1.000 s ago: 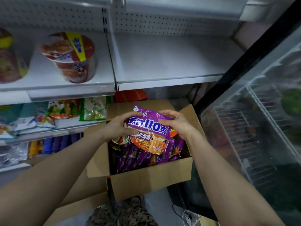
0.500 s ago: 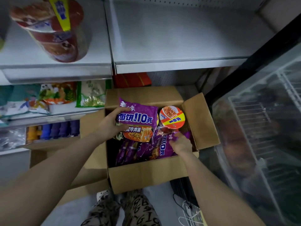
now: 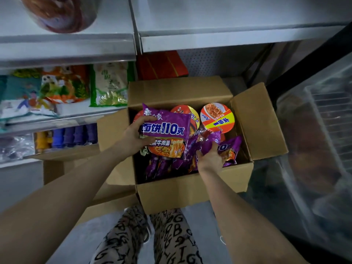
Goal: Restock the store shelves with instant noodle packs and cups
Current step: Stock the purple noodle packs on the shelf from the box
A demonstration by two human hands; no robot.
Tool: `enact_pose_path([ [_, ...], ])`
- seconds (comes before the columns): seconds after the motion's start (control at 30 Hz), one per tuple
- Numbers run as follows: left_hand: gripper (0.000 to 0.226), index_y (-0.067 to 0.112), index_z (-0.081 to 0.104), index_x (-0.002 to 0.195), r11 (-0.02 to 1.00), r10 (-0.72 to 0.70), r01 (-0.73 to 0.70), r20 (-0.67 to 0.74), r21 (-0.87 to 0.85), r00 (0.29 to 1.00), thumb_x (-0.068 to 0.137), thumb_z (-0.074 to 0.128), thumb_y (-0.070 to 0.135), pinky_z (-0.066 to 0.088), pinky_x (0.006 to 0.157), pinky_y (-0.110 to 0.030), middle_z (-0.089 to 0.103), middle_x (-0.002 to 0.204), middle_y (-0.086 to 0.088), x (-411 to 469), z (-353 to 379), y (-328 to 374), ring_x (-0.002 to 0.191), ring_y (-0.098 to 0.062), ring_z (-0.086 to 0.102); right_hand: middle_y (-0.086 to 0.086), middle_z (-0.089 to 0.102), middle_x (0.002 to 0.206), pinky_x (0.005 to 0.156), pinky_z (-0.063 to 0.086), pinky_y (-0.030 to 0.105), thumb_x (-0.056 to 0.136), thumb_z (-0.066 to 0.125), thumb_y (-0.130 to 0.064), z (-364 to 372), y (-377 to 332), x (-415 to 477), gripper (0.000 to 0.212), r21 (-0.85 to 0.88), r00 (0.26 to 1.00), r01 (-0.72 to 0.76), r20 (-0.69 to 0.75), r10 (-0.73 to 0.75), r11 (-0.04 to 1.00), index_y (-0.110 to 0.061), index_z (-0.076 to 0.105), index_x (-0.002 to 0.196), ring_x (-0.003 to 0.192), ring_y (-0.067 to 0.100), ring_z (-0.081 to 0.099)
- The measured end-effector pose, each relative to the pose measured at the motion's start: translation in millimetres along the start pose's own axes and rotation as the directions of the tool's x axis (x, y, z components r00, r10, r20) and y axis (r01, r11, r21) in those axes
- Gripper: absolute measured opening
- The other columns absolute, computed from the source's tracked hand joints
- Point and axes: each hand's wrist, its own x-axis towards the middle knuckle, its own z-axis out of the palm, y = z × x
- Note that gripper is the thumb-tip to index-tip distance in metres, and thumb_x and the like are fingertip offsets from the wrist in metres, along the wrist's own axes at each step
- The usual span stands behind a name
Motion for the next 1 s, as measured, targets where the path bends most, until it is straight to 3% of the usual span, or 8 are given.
enact_pose_path([
  [0.1,0.057,0.026,0.050,0.128,1.000,-0.010,0.010,-0.001,-0.008,1.000,0.082,0.073,-0.001,0.058,0.077,-0.020,0.051,0.117,0.015,-1.1,-2.9,-7.1,0.101,-0.003,0.058,0.012,0.067,0.105,0.070,0.053,0.037,0.095,0.064,-0.029,10.3,-0.7,-3.9,0.060,0.009,0.999,0.018,-0.029,-0.017,1.000,-0.026,0.030,0.144,0.097,0.032,0.064],
  [0.2,0.058,0.035,0.051,0.124,1.000,-0.011,0.011,0.013,0.002,1.000,0.082,0.073,0.001,0.058,0.081,-0.029,0.051,0.121,0.012,-2.6,-8.0,-12.0,0.107,-0.007,0.057,0.012,0.068,0.105,0.065,0.043,0.031,0.094,0.063,-0.017,5.5,-3.9,-7.3,0.057,0.063,0.997,-0.027,-0.066,0.031,0.998,-0.024,0.035,0.143,0.095,0.032,0.065],
  [0.33,0.059,0.043,0.050,0.117,1.000,0.010,-0.010,0.024,0.006,1.000,0.083,0.072,0.000,0.057,0.081,-0.029,0.049,0.119,0.019,-7.8,-14.9,-3.5,0.105,-0.005,0.056,0.013,0.067,0.115,0.079,0.052,0.040,0.090,0.067,-0.013,-19.8,-5.5,-12.4,0.056,0.175,0.994,-0.039,-0.095,0.056,0.984,-0.019,0.037,0.137,0.103,0.036,0.066],
  [0.47,0.059,0.046,0.050,0.113,1.000,0.014,-0.014,0.005,-0.026,1.000,0.085,0.070,-0.001,0.056,0.069,-0.016,0.051,0.112,0.018,-15.7,-17.3,18.6,0.097,-0.002,0.057,0.011,0.065,0.124,0.096,0.053,0.047,0.087,0.072,-0.015,-60.4,-11.8,-18.4,0.054,0.239,0.995,0.032,-0.096,-0.010,0.970,-0.022,0.048,0.135,0.114,0.032,0.062],
  [0.57,0.059,0.048,0.050,0.114,0.997,0.073,-0.073,0.001,0.006,0.997,0.084,0.072,0.001,0.056,0.071,-0.018,0.053,0.116,0.012,-24.2,-18.1,45.5,0.096,-0.003,0.059,0.008,0.066,0.124,0.096,0.054,0.044,0.088,0.073,-0.018,-99.8,-20.0,-26.3,0.049,0.239,0.992,0.109,-0.082,-0.092,0.965,-0.026,0.055,0.132,0.112,0.030,0.063],
  [0.67,0.058,0.041,0.052,0.122,0.992,0.129,-0.129,0.034,0.005,0.991,0.085,0.072,0.002,0.059,0.082,-0.037,0.056,0.122,0.002,-32.7,-25.4,79.4,0.104,-0.017,0.062,0.005,0.068,0.122,0.095,0.054,0.043,0.087,0.073,-0.019,-142.1,-31.4,-39.7,0.047,0.274,0.980,0.192,-0.100,-0.171,0.942,-0.031,0.059,0.131,0.106,0.027,0.067],
  [0.83,0.054,0.033,0.050,0.129,0.968,0.249,-0.250,0.069,-0.001,0.966,0.088,0.067,0.001,0.057,0.070,-0.020,0.055,0.121,0.001,-46.7,-40.1,139.7,0.098,-0.011,0.062,-0.006,0.066,0.107,0.083,0.058,0.031,0.086,0.074,-0.017,-205.7,-50.8,-63.4,0.043,0.375,0.945,0.325,-0.162,-0.284,0.868,-0.038,0.064,0.123,0.091,0.016,0.069],
  [1.0,0.067,0.050,0.038,0.137,0.932,0.342,-0.352,0.110,0.084,0.933,0.091,0.066,0.008,0.060,0.082,-0.041,0.052,0.126,-0.002,-60.8,-59.7,188.2,0.108,-0.020,0.061,-0.006,0.067,0.110,0.078,0.061,0.038,0.091,0.069,-0.021,-264.1,-71.9,-86.9,0.039,0.366,0.892,0.452,-0.191,-0.410,0.814,-0.040,0.059,0.123,0.086,0.013,0.070],
])
